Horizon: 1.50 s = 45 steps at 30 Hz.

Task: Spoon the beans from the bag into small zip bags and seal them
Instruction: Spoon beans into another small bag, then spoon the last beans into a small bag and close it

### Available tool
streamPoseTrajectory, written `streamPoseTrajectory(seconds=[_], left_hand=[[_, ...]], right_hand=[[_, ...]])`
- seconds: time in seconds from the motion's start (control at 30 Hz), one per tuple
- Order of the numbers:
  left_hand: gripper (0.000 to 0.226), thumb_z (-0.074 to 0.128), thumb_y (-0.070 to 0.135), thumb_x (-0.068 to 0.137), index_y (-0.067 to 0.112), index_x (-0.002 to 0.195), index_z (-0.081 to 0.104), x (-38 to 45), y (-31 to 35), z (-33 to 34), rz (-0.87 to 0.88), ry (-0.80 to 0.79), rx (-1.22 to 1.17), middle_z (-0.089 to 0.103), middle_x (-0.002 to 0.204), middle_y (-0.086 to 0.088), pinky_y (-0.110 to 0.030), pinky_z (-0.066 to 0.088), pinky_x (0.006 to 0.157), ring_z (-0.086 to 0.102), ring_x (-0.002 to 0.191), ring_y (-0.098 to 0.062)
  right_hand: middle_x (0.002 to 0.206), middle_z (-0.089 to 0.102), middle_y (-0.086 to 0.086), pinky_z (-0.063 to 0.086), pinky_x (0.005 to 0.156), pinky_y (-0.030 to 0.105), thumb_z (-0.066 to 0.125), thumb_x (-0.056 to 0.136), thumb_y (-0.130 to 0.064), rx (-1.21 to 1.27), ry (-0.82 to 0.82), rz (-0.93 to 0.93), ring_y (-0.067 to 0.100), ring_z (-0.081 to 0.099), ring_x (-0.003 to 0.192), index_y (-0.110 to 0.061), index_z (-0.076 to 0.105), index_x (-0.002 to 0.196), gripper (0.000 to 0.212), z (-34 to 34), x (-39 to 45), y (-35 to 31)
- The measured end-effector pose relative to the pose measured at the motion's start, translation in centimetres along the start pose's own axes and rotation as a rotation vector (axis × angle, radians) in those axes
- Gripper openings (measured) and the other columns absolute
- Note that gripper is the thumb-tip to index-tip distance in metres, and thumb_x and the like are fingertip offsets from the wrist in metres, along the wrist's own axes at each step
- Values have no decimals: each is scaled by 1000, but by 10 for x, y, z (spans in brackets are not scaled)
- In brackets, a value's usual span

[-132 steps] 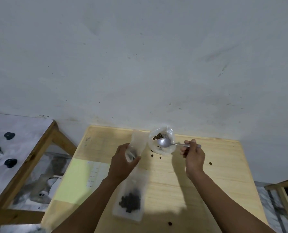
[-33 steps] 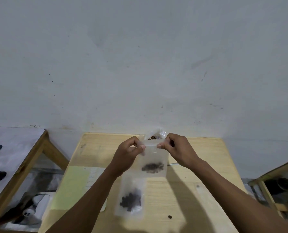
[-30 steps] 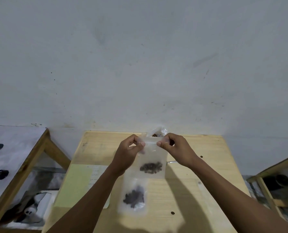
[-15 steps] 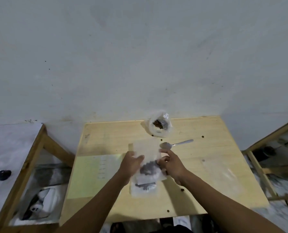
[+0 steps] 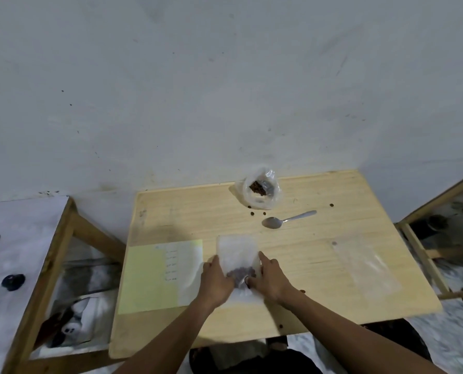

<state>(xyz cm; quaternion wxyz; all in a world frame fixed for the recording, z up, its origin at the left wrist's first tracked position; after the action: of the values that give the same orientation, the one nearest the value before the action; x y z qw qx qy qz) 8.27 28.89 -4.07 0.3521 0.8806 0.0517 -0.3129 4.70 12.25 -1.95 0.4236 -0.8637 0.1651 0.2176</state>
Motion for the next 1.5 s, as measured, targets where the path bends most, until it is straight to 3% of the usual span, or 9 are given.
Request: streamPoseTrajectory(seconds=[0.17,0.27,0.47,0.6,0.93,1.07,1.23,1.4,1.5], left_hand=[[54,65,47,69,13,110,60,-14,11,-10,12,-15,-32,65,102,-4,-27,53,69,63,89,-16],[68,66,51,73,16,129,51,-7,7,-15,-6,31,53,59,114,-5,-40,56,88,62,98,-21],[64,60,18,91,14,148,31,-14,77,-25,199,189,90,32,144,-11,-33,35,107,40,129,-27],[45,63,15,90,15,133,51,1,137,18,309,3,9,58,120,-5,-10,40,75,57,95,-12],[29,64,14,90,12,114,49,6,209,166,-115,-489,-300,53,94,-4,-25,50,68,58,85,-21],[21,60,9,89,13,103,46,5,217,191,-172,-466,-378,45,82,-3,-26,44,68,48,79,-22],[61,56,11,90,16,145,31,5,215,195,-196,-375,-472,51,81,0,-30,43,76,49,81,-20],[5,60,23,83,20,88,60,17,213,166,-57,-186,-532,55,79,-2,-31,42,68,50,73,-18],[14,61,24,92,19,80,60,21,219,129,73,-79,-548,59,74,1,-29,42,63,54,67,-14]], right_hand=[[99,56,9,48,74,35,64,68,-38,5,-53,-10,28,52,97,-22,48,106,44,5,9,5],[91,62,5,52,74,39,63,74,-37,49,-55,-42,24,56,90,-27,54,94,25,-3,8,4],[119,57,12,39,81,23,58,94,-28,31,171,-8,19,56,98,-13,49,139,49,-80,4,37],[120,55,14,41,87,25,59,92,-19,30,344,59,24,58,105,-11,52,136,45,-147,-3,82],[144,36,12,36,101,45,52,93,-31,-220,336,469,36,33,132,-19,32,147,59,-217,-27,183],[138,37,12,37,98,42,55,90,-31,-193,314,484,35,35,127,-19,36,143,58,-212,-25,193],[126,51,12,46,92,40,64,87,-32,131,428,477,32,53,114,-18,49,133,50,-209,-18,199],[90,60,10,45,68,33,65,90,-22,465,452,287,19,54,75,-10,61,98,15,-208,-11,175],[79,54,7,43,66,32,67,89,-19,576,374,158,19,50,71,-9,57,83,15,-211,-4,141]])
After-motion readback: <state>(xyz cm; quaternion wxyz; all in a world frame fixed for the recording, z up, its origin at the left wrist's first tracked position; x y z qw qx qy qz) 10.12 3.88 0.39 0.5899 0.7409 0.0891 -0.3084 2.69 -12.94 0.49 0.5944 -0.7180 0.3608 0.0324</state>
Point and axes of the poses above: each hand's wrist, its own x-axis towards the middle knuckle, its own z-axis out of the palm, y = z × x, the point moved 5 cm from there along x, towards the middle knuckle
